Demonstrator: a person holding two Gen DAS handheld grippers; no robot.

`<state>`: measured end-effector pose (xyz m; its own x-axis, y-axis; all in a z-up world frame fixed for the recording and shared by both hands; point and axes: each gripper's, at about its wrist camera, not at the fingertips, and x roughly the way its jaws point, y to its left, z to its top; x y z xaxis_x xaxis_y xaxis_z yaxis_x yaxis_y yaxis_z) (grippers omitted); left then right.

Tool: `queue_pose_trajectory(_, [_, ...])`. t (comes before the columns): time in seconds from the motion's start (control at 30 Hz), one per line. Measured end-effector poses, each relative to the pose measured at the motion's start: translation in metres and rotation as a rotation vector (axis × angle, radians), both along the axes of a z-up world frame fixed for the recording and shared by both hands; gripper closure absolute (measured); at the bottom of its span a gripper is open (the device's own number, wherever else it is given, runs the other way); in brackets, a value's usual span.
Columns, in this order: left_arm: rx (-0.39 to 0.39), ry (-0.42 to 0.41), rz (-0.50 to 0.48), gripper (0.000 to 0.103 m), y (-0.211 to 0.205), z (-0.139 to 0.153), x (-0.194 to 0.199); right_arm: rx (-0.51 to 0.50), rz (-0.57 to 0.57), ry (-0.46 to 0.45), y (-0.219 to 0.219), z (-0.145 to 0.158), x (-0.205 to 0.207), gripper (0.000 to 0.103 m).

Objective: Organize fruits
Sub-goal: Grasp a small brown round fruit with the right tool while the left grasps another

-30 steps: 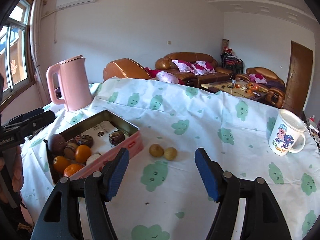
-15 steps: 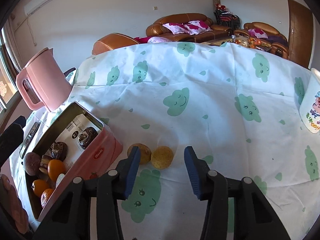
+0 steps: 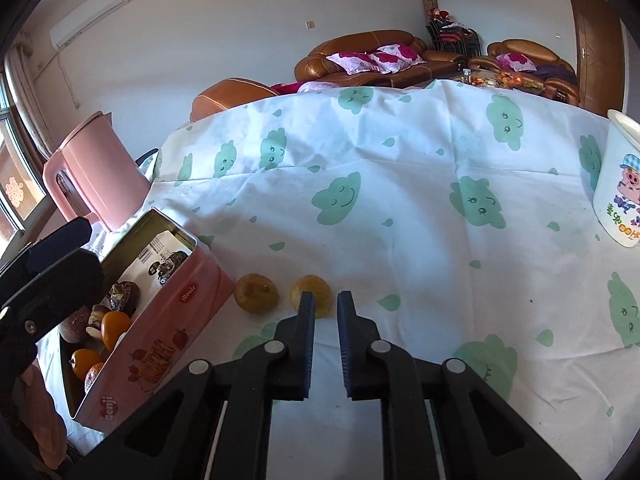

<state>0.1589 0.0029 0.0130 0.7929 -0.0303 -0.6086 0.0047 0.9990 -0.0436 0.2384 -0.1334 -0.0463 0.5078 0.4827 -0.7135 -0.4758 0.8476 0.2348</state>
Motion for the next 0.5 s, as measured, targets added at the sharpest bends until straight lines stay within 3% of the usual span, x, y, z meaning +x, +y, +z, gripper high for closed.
queue_pose_trajectory(0.1, [-0.054,0.029,0.008,0.031,0.005,0.0,0.014,0.023,0.045,-0.017,-0.001,0.004,0.0,0.091])
queue_pose_trajectory(0.23, [-0.064,0.001,0.083,0.032,0.028,0.01,0.015,-0.067,0.196,-0.173,0.035,0.021,-0.022,0.082])
queue_pose_trajectory(0.33, [-0.065,-0.023,0.129,0.02,0.045,0.016,0.012,-0.142,0.273,-0.191,0.067,0.02,-0.023,0.073])
queue_pose_trajectory(0.43, [-0.037,-0.025,0.17,0.022,0.055,0.015,0.01,-0.225,0.296,-0.154,0.085,0.006,-0.014,0.069])
queue_pose_trajectory(0.5, [-0.077,-0.021,0.157,0.018,0.064,0.011,0.009,-0.279,0.279,-0.146,0.089,-0.002,-0.007,0.069])
